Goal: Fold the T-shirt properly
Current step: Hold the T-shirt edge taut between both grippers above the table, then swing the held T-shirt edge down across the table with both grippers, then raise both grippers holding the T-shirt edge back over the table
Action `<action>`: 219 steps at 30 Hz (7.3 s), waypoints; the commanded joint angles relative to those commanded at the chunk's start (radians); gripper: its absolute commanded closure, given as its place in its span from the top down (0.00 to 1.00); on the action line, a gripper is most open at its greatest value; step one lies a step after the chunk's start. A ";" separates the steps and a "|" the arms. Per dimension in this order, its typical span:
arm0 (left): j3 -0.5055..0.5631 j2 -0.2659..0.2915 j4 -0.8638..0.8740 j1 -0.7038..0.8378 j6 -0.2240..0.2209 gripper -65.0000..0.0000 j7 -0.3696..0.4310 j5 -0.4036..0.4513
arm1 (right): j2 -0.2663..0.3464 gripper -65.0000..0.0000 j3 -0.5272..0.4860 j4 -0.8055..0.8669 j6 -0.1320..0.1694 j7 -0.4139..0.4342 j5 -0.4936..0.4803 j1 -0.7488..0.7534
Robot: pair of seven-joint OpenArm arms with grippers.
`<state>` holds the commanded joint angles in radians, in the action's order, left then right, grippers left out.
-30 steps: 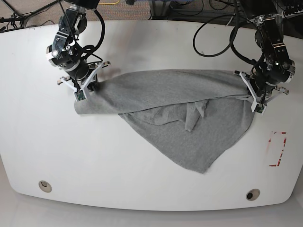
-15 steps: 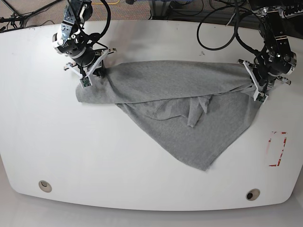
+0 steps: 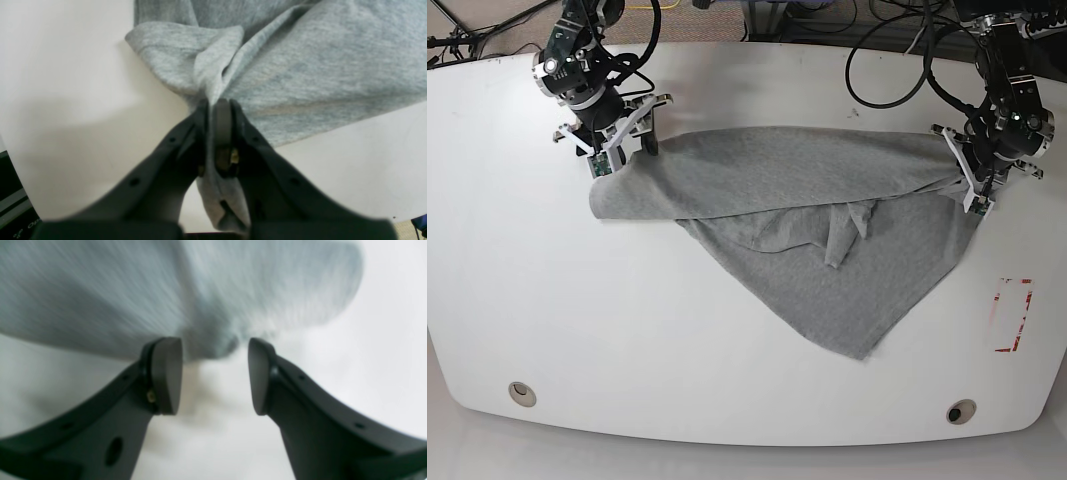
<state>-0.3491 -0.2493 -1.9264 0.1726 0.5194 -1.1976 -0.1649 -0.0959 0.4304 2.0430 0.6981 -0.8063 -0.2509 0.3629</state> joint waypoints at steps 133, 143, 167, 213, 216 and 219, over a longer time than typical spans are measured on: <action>0.034 0.141 0.055 -1.158 -0.104 0.02 -0.120 -0.002 | 0.557 0.00 -0.209 -0.643 -0.099 -0.143 -0.098 -1.428; 0.035 0.118 0.008 -0.928 -0.100 0.02 -0.118 -0.008 | 0.566 0.00 -0.120 -0.503 -0.099 -0.143 -0.193 -1.083; -0.060 0.092 -0.037 -0.124 -0.043 0.01 -0.032 -0.002 | 0.273 0.00 0.032 -0.404 -0.099 0.060 -0.224 -0.213; -0.057 0.043 -0.034 -0.034 -0.020 0.01 -0.031 -0.002 | 0.215 0.70 -0.224 -0.236 -0.101 -0.046 -0.110 -0.304; -0.057 0.043 -0.034 -0.035 -0.020 0.01 -0.031 -0.002 | 0.216 0.70 -0.264 -0.296 -0.101 -0.043 -0.080 -0.330; -0.055 0.044 -0.034 -0.035 -0.020 0.01 -0.031 -0.002 | 0.216 0.70 -0.284 -0.348 -0.101 -0.034 -0.051 -0.361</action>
<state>-0.4043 -0.2048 -1.9601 0.1373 0.4994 -1.2283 -0.1665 0.1204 0.1465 1.6947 0.5976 -0.8401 -0.3015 0.0023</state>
